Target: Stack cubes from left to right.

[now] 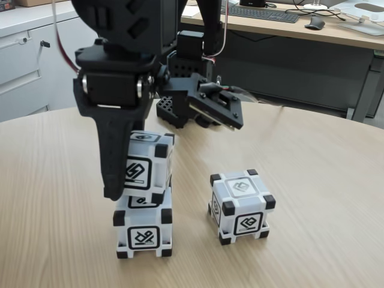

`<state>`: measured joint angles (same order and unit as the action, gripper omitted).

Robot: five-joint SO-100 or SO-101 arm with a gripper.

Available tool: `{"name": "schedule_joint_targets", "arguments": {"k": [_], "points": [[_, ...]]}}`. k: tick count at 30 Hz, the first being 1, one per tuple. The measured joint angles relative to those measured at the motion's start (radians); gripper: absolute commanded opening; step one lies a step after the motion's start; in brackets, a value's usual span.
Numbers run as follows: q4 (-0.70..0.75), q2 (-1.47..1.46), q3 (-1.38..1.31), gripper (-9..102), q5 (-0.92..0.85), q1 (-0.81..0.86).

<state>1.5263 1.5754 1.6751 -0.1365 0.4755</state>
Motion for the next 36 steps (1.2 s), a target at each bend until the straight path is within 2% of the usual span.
{"name": "schedule_joint_targets", "arguments": {"k": [7,13,17,36], "points": [[-0.002,0.0,0.0,27,-0.046,-0.002],[-0.002,-0.003,0.005,38,-0.1,-0.005],[-0.005,-0.003,0.005,42,-0.114,-0.012],[0.003,0.075,0.005,46,-0.196,-0.012]]}}
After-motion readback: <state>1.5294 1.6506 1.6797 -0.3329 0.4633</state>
